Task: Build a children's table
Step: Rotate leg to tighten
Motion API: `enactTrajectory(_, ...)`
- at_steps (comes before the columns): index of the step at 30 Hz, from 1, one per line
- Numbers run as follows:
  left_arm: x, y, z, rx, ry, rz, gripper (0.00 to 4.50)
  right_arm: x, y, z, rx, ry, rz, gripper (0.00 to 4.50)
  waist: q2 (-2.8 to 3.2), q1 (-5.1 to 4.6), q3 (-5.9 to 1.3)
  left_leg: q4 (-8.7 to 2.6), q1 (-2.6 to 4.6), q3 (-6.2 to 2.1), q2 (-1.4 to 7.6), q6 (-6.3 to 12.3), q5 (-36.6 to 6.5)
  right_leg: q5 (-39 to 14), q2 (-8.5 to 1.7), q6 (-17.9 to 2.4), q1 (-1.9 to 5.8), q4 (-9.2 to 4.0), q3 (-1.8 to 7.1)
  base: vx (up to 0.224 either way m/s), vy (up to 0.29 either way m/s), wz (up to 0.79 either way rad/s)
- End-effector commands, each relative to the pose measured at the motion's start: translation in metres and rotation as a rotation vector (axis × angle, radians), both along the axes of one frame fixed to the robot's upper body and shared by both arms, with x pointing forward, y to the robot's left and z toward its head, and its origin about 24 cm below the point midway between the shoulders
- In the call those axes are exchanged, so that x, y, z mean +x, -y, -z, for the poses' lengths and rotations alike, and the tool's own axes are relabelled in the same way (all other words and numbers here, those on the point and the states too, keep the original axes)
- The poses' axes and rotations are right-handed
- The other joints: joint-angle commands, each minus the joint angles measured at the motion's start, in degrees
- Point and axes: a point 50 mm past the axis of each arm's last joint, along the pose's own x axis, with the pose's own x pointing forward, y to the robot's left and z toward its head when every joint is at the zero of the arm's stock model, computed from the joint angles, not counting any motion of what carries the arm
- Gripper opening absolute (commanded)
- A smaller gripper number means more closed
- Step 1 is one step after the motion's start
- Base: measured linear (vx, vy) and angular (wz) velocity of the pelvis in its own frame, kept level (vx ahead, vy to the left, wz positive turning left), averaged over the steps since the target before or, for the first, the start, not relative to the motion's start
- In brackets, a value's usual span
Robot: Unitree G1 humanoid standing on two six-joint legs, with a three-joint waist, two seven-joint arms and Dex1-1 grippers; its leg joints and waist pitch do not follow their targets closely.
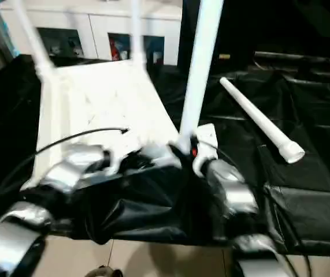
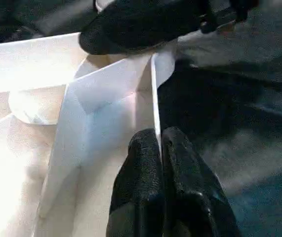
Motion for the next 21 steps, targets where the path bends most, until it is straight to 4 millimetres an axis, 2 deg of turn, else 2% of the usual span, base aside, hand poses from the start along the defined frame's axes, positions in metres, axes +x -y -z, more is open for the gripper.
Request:
enactTrajectory(1,0.003,0.023,-0.012,-0.076,0.05,-0.011,0.0,-0.01,-0.02,0.022,-0.005,-0.096,-0.043,2.79,-0.48,-0.23,-3.66,-3.95,1.54,-1.84,3.48,0.09,-13.65,-7.38,-4.81,-12.27,1.45,-5.01,2.64,0.0,0.0,0.0)
enactTrajectory(3,0.002,0.026,-0.013,-0.083,0.052,0.005,0.0,-0.008,-0.023,0.019,-0.005,-0.075,-0.053,2.79,-0.44,-0.07,-3.88,-3.78,1.42,-1.83,3.42,1.08,-12.2,-5.08,-4.81,-12.36,1.72,-4.78,2.58,0.0,0.0,0.0)
enactTrajectory(4,0.001,0.026,-0.013,-0.087,0.052,0.013,0.0,-0.008,-0.023,0.017,0.003,-0.066,-0.054,3.49,-0.37,-0.06,-3.84,-3.73,1.36,-1.81,3.45,1.68,-11.74,-4.03,-4.77,-12.53,1.72,-4.72,2.54,0.0,0.0,0.0)
enactTrajectory(9,-0.003,0.019,-0.009,-0.091,0.036,0.058,0.0,-0.006,-0.02,0.007,0.026,-0.002,-0.138,3.61,-0.38,-0.1,-3.71,-3.92,1.33,-1.92,3.56,1.83,-13.62,-6.97,-4.82,-12.4,1.8,-4.99,2.46,0.0,0.0,0.0)
enactTrajectory(11,-0.005,0.014,-0.007,-0.09,0.025,0.073,0.0,-0.007,-0.017,0.003,0.032,0.019,-0.196,3.61,-0.51,-0.06,-3.79,-3.79,1.2,-1.9,3.55,2.3,-12.9,-5.68,-4.83,-12.55,2.0,-4.85,2.47,0.0,0.0,0.0)
enactTrajectory(13,-0.007,0.003,-0.005,-0.082,0.008,0.106,0.0,-0.013,-0.009,-0.002,0.042,0.033,-0.322,3.61,-0.72,0.09,-3.9,-3.47,1.02,-1.74,3.46,3.9,-10.56,-2.02,-4.71,-13.03,2.19,-4.51,2.39,0.0,0.0,0.0)
enactTrajectory(14,-0.008,0.003,-0.005,-0.082,0.008,0.107,0.0,-0.013,-0.009,-0.002,0.042,0.033,-0.326,3.61,-0.72,0.09,-3.9,-3.47,1.02,-1.74,3.46,3.9,-10.56,-2.02,-4.71,-13.03,2.19,-4.51,2.39,0.0,0.0,0.0)
enactTrajectory(15,-0.009,0.0,-0.004,-0.083,0.003,0.12,0.0,-0.015,-0.006,-0.003,0.042,0.034,-0.359,3.61,-0.73,0.33,-3.93,-3.33,0.96,-1.69,3.44,4.7,-9.68,-0.91,-4.61,-13.19,2.32,-4.36,2.25,0.0,0.0,0.0)
enactTrajectory(16,-0.01,-0.007,-0.004,-0.082,-0.007,0.14,0.0,-0.02,0.001,-0.004,0.017,0.035,-0.442,3.61,-0.65,0.39,-3.9,-3.31,0.98,-1.65,3.55,5.09,-9.36,-0.75,-4.59,-13.46,2.17,-4.33,2.19,0.0,0.0,0.0)
enactTrajectory(17,-0.01,-0.007,-0.004,-0.082,-0.007,0.14,0.0,-0.02,0.001,-0.004,0.017,0.035,-0.442,3.61,-0.68,0.5,-3.89,-3.28,0.92,-1.64,3.61,5.18,-9.45,-1.21,-4.6,-13.59,2.23,-4.31,2.11,0.0,0.0,0.0)
enactTrajectory(19,-0.014,-0.016,-0.007,-0.105,-0.027,0.196,0.0,-0.029,0.012,-0.005,-0.018,0.019,-0.557,3.61,-0.72,0.5,-3.8,-3.38,1.03,-1.67,3.7,4.71,-10.2,-3.06,-4.52,-13.74,2.27,-4.48,2.06,0.0,0.0,0.0)
enactTrajectory(21,-0.015,-0.018,-0.007,-0.113,-0.031,0.21,0.0,-0.031,0.014,-0.005,-0.02,0.014,-0.575,3.61,-0.57,0.45,-3.78,-3.39,0.99,-1.6,3.72,4.74,-10.83,-3.98,-4.59,-13.95,2.01,-4.49,2.13,0.0,0.0,0.0)
